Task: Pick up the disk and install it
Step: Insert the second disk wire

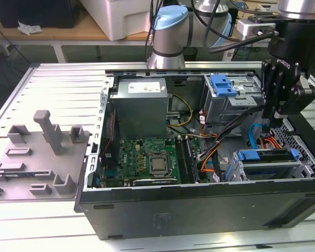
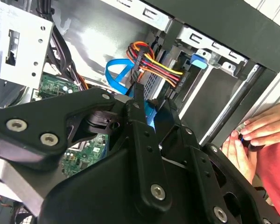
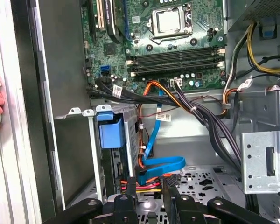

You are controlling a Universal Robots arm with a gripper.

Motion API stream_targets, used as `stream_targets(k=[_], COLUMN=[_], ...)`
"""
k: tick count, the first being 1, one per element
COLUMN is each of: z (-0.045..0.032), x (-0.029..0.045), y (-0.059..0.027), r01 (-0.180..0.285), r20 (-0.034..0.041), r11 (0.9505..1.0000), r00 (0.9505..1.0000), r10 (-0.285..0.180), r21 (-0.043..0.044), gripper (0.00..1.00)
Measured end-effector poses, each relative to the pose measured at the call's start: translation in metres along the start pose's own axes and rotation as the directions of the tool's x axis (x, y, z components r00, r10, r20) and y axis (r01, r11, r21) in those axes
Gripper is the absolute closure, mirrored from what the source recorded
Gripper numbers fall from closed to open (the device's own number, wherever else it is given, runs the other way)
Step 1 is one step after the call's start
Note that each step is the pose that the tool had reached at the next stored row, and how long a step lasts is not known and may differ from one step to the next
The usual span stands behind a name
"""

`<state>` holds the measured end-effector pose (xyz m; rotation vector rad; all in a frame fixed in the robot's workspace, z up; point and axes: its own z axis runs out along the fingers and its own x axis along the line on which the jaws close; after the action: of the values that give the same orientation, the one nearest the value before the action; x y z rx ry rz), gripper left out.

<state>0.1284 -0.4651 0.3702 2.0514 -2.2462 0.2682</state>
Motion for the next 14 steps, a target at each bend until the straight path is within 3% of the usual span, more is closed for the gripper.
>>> stream_targets(k=[3,6,8,12,13,14], z=[0.0023,0.0017,0.0007,0.0001,0.0006,0.0019], x=[-0.0033,-0.0173,-0.0243,-0.0275,-0.0278,-0.0283], y=[0.0014,0.0028,0.0034,0.0037,0.0039,0.0039], r01=[-0.002,0.001,0.003,0.009,0.009,0.01], r20=[-0.0106,-0.0385,-0.0681,-0.1407,-0.1565,-0.1656], r11=[1.0,0.9999,0.9999,0.9997,0.9996,0.9996], r00=[0.9999,0.9993,0.9977,0.99,0.9876,0.9861], r10=[0.002,-0.001,-0.004,-0.012,-0.013,-0.014], r21=[-0.0052,-0.011,-0.0148,-0.0242,-0.0247,-0.0247], gripper=[0.63,0.63,0.63,0.63,0.63,0.63])
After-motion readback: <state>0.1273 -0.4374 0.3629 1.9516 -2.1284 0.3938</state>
